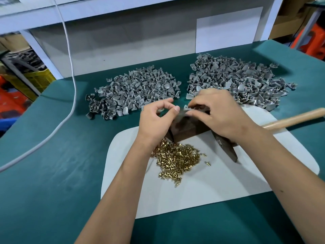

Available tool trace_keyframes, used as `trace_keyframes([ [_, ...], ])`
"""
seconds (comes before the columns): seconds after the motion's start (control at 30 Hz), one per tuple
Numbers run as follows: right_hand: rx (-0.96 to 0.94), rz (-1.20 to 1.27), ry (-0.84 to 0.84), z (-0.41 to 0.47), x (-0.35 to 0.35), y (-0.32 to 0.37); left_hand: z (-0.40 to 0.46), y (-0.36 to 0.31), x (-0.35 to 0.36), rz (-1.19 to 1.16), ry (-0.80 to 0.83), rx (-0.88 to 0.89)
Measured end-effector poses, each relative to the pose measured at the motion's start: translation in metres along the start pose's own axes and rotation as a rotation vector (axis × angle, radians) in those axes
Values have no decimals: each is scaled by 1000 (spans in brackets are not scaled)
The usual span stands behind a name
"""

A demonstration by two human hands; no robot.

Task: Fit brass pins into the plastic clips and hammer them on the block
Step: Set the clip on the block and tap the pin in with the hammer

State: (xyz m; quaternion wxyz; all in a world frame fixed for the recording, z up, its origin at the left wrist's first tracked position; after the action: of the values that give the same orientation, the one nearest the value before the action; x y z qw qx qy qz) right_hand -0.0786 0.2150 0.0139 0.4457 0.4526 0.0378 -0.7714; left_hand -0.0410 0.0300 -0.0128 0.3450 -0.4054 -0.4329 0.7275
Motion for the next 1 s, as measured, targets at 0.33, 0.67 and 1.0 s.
trace_keyframes([
  [0.33,492,-211,-296,-15,-14,-49,21,33,-26,639,-75,119],
  [0.67,75,32,-170,-16,1,16,20,40,-19,673,59,214],
  [1.0,-448,43,357,-38,45,98,19,40,-29,564,-64,143],
])
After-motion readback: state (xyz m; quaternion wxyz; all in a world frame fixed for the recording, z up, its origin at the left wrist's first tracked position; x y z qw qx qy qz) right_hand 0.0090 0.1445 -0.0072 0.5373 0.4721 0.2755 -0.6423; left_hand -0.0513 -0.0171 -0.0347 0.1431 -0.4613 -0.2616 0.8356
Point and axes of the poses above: each hand's wrist, its own z-axis towards the middle knuckle, its own x-axis out of the palm, y = z × x, the point moved 3 cm from there along z, towards the middle knuckle, and after that the axes turned 8 degrees about -y, right-handed, at the moved point
